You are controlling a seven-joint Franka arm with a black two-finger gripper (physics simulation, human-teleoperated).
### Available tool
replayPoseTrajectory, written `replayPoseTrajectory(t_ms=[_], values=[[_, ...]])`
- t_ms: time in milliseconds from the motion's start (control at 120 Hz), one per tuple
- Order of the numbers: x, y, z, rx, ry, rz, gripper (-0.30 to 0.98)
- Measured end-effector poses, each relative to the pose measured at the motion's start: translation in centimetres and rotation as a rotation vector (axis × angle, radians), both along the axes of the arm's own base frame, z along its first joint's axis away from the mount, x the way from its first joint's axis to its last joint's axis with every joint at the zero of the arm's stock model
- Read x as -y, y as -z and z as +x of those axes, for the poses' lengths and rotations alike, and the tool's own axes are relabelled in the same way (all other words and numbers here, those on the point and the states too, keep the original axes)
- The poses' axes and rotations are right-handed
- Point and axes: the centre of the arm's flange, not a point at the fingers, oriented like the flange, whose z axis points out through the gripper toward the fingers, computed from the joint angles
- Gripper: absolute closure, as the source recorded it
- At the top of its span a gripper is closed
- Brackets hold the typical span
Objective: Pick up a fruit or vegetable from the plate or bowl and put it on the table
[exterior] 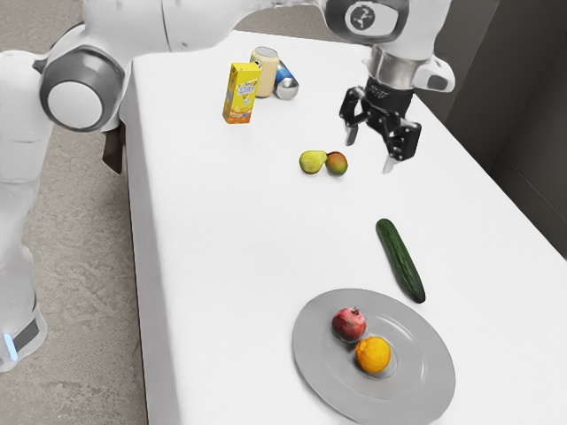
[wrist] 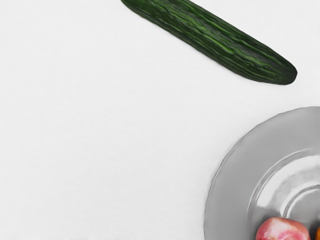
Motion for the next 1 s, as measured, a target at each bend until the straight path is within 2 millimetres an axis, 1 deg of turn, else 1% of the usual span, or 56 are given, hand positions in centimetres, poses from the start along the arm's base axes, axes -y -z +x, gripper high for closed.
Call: replayPoseTrajectory(t_ms=[42, 83, 192, 283, 350, 392, 458, 600, 683, 775, 908, 1000], values=[[1.9, 1.3, 0.7, -0.004, -0.035, -0.008, 0.0], [3.3, 2.2, 1.1, -0.004, -0.075, -0.026, 0.0], [6.1, 3.2, 1.7, 0.011, -0.176, -0.067, 0.0], [6.9, 7.1, 2.6, -0.032, -0.29, -0.065, 0.0], [7.7, 10.2, 2.3, -0.063, -0.361, -0.058, 0.0], [8.0, 11.4, 2.0, -0.066, -0.402, -0.059, 0.0], [9.0, 11.9, 1.8, -0.052, -0.456, -0.07, 0.0], [12.3, 12.2, 1.3, -0.019, -0.542, -0.095, 0.0], [12.9, 12.5, 1.2, -0.009, -0.603, -0.11, 0.0], [13.4, 13.3, 0.8, -0.011, -0.662, -0.122, 0.0], [14.8, 14.4, -1.5, -0.024, -0.719, -0.144, 0.0], [15.6, 15.5, -2.4, -0.029, -0.755, -0.151, 0.0]])
